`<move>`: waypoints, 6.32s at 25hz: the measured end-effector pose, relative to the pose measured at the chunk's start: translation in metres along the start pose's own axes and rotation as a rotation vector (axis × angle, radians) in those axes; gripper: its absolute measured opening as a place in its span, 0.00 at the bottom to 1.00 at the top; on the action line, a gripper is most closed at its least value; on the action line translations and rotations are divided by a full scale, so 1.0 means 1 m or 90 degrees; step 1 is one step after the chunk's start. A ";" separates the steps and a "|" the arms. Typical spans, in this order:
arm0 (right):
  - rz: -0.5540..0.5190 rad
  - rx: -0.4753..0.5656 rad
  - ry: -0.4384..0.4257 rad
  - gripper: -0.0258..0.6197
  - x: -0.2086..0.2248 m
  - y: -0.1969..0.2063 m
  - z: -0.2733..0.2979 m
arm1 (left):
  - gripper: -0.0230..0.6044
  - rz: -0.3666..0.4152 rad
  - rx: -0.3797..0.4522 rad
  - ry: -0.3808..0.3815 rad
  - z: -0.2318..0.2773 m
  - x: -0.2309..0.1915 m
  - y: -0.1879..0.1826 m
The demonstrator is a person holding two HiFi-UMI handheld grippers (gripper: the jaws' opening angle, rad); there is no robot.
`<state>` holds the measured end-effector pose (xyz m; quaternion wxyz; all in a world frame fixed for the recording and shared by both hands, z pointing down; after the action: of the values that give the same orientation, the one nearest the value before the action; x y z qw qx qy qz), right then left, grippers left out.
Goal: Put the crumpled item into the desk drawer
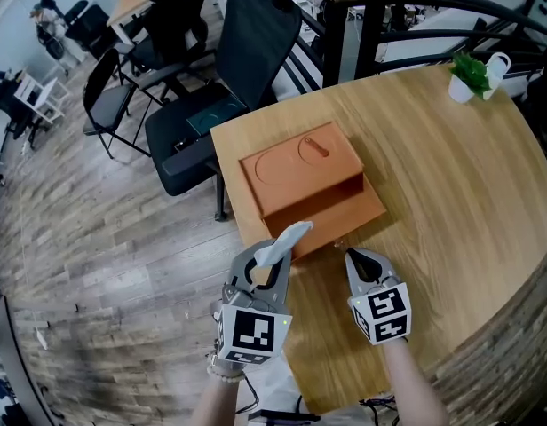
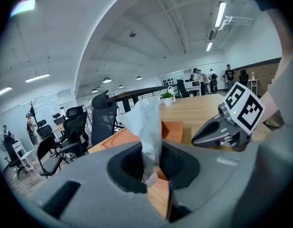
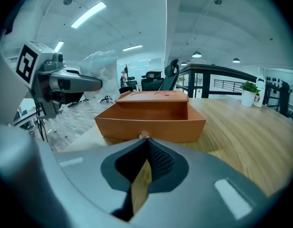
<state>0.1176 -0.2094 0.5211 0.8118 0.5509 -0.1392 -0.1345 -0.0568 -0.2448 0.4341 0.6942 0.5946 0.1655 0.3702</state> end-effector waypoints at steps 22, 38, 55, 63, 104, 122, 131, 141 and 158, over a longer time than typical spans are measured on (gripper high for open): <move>-0.001 0.060 0.051 0.03 -0.004 -0.032 -0.103 | 0.12 0.278 -0.216 0.154 0.105 0.018 0.002; 0.024 0.062 0.062 0.03 -0.013 -0.025 -0.114 | 0.25 0.258 -0.333 0.265 0.142 0.039 0.025; 0.021 0.067 0.050 0.03 -0.016 -0.030 -0.123 | 0.44 0.132 -0.286 0.262 0.101 0.026 0.014; 0.006 0.088 0.041 0.03 -0.019 -0.038 -0.141 | 0.30 0.072 -0.222 0.209 0.066 0.033 0.003; -0.105 0.272 -0.031 0.03 -0.078 -0.140 -0.308 | 0.04 -0.010 0.152 0.007 -0.207 0.117 -0.156; -0.126 0.264 -0.038 0.03 -0.072 -0.138 -0.309 | 0.04 0.005 0.138 0.040 -0.196 0.135 -0.157; -0.134 0.262 -0.052 0.03 -0.079 -0.138 -0.304 | 0.04 -0.014 0.131 0.040 -0.200 0.138 -0.148; -0.139 0.255 -0.061 0.03 -0.088 -0.137 -0.294 | 0.04 -0.001 0.118 0.048 -0.202 0.133 -0.146; -0.142 0.240 -0.063 0.03 -0.089 -0.138 -0.282 | 0.04 -0.014 0.118 0.041 -0.201 0.125 -0.144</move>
<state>0.1314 0.0158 0.2854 0.6671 0.6974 -0.1396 -0.2217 -0.0618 -0.0175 0.2757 0.6344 0.6423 0.2278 0.3649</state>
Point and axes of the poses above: the fingertips, and each gripper's own axes: z forward along the fingers, x to its right, y out of its underside, the point moved 7 cm from there along -z, backward along the fingers, and after that the axes turned 12 degrees about x, right-handed, at the moved point
